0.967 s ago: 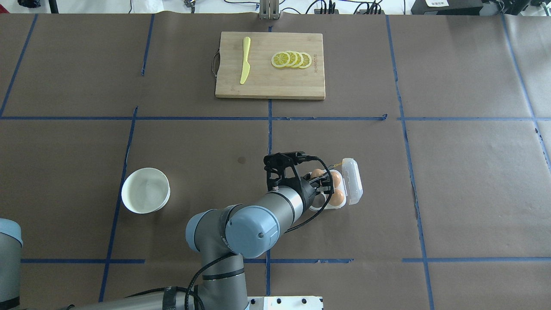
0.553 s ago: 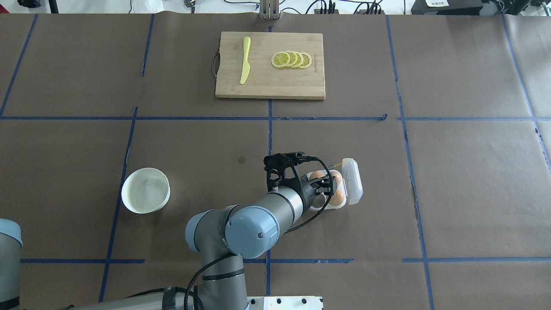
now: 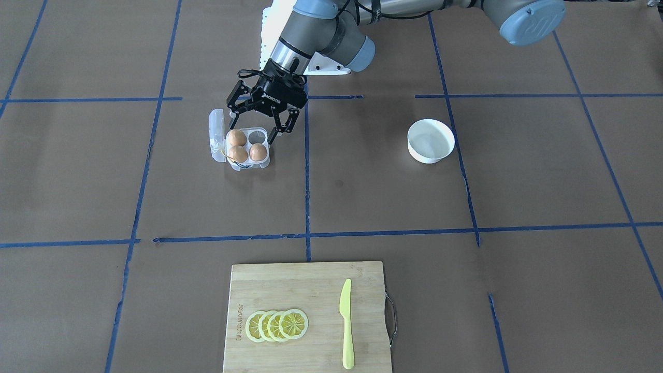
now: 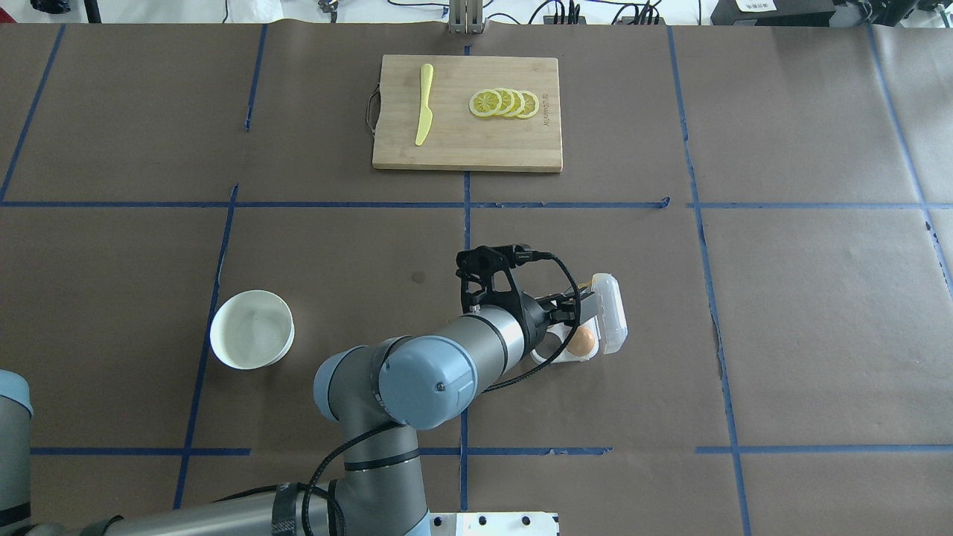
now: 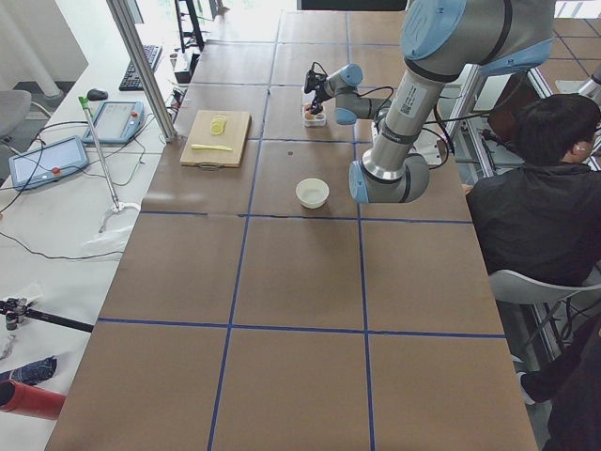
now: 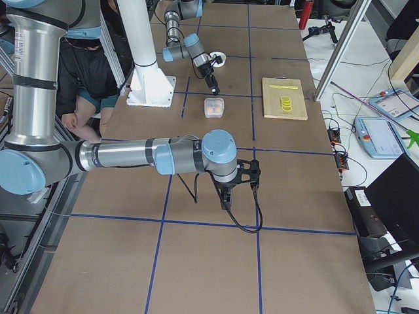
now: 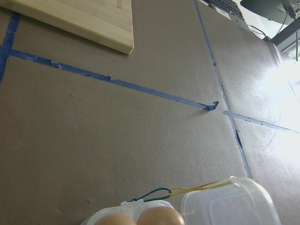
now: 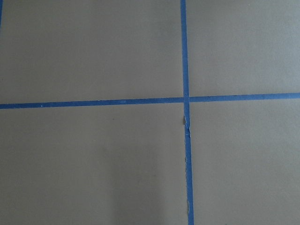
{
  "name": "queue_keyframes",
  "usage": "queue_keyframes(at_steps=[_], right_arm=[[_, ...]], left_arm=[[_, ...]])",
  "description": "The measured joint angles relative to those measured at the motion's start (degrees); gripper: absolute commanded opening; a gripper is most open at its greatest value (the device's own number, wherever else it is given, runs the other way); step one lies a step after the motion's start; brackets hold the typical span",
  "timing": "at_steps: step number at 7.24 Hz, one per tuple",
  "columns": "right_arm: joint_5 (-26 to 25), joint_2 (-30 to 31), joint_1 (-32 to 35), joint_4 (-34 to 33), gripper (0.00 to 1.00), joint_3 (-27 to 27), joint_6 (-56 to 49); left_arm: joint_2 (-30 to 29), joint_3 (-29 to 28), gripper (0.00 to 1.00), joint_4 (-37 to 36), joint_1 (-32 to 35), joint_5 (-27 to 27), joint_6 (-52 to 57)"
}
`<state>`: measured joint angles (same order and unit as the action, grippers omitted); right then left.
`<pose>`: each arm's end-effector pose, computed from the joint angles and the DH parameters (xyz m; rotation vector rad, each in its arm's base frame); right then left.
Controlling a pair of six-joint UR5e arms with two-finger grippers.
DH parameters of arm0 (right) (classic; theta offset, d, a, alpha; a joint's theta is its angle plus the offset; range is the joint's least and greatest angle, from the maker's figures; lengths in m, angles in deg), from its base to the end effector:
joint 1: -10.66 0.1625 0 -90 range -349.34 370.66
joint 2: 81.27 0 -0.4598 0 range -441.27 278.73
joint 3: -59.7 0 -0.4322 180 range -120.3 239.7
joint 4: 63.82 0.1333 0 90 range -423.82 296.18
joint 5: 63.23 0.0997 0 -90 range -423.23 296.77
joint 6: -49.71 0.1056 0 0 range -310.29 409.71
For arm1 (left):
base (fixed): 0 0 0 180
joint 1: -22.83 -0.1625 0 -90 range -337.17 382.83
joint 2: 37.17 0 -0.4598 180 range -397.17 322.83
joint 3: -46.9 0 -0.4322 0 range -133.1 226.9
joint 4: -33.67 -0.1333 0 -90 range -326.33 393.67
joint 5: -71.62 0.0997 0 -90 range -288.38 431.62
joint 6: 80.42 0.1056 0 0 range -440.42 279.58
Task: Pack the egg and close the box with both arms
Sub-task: 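Withdraw the left arm away while the right arm moves toward the carton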
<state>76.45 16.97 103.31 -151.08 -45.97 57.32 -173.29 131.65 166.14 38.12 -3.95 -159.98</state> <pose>0.0746 -0.4699 0.6113 0.1287 -0.8712 0.0904 0.7020 -0.3574 0.1112 0.5234 1.3663 -0.2521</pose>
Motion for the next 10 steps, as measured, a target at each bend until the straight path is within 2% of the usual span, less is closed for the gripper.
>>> queue_keyframes(at_steps=[2,3,4,5,6,7,8,10], right_arm=[[1.2,-0.1,-3.3,2.9,1.0,-0.9,4.2],[0.4,0.0,-7.0,8.5,1.0,-1.3,12.1],[-2.3,0.2,-12.6,17.3,0.93,-1.4,23.8],[-6.7,0.4,-19.8,26.8,0.73,-1.4,37.2],[-11.2,0.5,-26.7,34.5,0.42,-1.4,48.2],[-13.6,0.4,-31.5,39.0,0.16,-1.6,54.4],[-14.6,0.3,-35.0,41.8,0.0,-1.7,57.5],[-16.0,-0.7,-42.2,43.9,0.0,-2.5,61.0]], left_arm=[[0.8,5.2,1.0,-7.8,4.4,-7.7,1.8],[1.3,8.3,1.0,-13.5,6.5,-10.5,4.4],[2.3,11.2,1.0,-19.0,8.5,-12.8,7.1],[4.2,14.4,1.0,-22.7,10.2,-14.4,9.7],[7.1,17.7,1.0,-24.7,12.1,-15.6,12.6],[9.9,20.3,1.0,-26.0,14.7,-17.2,15.1],[12.1,22.5,1.0,-28.3,18.3,-19.8,18.0],[15.3,25.8,1.0,-35.7,26.3,-26.6,24.3]])
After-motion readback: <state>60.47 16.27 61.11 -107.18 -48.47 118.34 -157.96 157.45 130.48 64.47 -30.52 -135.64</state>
